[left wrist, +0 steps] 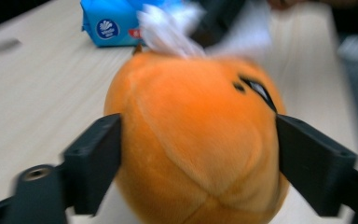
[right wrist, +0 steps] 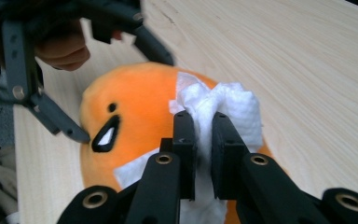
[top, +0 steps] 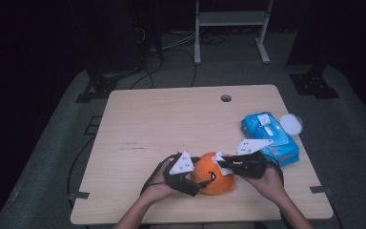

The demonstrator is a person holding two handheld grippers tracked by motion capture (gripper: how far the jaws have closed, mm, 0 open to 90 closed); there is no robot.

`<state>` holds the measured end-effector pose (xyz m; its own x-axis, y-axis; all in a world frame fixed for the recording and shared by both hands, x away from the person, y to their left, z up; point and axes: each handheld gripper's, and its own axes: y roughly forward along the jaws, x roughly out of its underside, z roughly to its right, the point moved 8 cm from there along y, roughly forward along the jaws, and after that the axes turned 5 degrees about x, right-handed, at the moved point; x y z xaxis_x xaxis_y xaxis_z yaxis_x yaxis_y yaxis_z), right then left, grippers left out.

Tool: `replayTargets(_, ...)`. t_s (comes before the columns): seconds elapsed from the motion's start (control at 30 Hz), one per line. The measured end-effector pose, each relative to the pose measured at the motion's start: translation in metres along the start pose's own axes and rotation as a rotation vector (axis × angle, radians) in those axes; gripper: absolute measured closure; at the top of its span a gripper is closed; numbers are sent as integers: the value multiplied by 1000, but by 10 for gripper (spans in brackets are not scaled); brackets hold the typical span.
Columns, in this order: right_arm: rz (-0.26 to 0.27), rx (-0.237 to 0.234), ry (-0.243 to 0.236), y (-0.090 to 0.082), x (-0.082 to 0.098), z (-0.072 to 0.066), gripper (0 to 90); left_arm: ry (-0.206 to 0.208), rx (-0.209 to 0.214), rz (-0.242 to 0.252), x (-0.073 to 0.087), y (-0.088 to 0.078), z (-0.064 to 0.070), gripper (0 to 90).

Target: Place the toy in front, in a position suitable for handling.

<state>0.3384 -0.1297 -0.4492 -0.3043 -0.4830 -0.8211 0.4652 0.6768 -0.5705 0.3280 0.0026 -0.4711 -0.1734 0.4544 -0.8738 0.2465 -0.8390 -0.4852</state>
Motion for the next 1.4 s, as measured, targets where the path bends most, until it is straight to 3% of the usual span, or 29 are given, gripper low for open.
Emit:
replayTargets(0.03,5,-17,-4,-1,-2,-5,812,-12,-2,4,-1,1,0,151)
replayTargets(0.07,14,-35,-10,-1,-6,-10,812,13,-10,4,0,2,1,184)
replayTargets(0.13,39,-78,-20,1,-15,-22,812,83,-31,-16,1,3,6,230)
replayTargets(0.2,39,-72,-43,4,-21,-28,812,155,-54,-38,0,3,11,248)
replayTargets(0.3,41,-45,-38,7,-24,-20,812,238,-77,-64,1,4,16,262)
replayTargets(0.37,23,6,-34,6,-18,-5,812,263,-82,-66,1,4,18,263)
replayTargets(0.47,11,6,22,-2,-6,9,812,289,-77,-61,1,5,20,262)
replayTargets(0.53,23,-15,33,-6,-7,3,812,332,-77,-64,0,6,23,261)
replayTargets(0.63,47,-68,4,-2,-19,-16,811,388,-73,-72,0,7,27,261)
replayTargets(0.7,36,-65,-38,2,-25,-23,810,383,-77,-80,1,6,27,262)
replayTargets(0.77,24,-58,-46,5,-25,-20,811,369,-72,-75,4,4,24,265)
replayTargets(0.97,-4,37,34,-4,2,19,812,289,-48,-65,11,0,11,270)
replayTargets(1.03,-15,58,50,-7,9,25,812,260,-35,-59,9,-2,10,242)
replayTargets(1.1,-3,48,54,-7,6,20,812,220,-27,-23,0,-4,11,155)
replayTargets(1.13,7,37,45,-5,2,16,812,224,-30,-6,-4,-4,12,148)
replayTargets(1.2,36,-12,36,-1,-8,2,811,254,-44,-32,-3,-1,15,177)
replayTargets(1.27,25,-16,-11,4,-12,-8,811,261,-53,-50,1,1,13,223)
replayTargets(1.33,12,-7,-25,7,-11,-8,811,225,-44,-42,6,-2,6,247)
replayTargets(1.4,4,5,-2,7,-6,2,812,184,-47,-37,10,-5,-1,258)
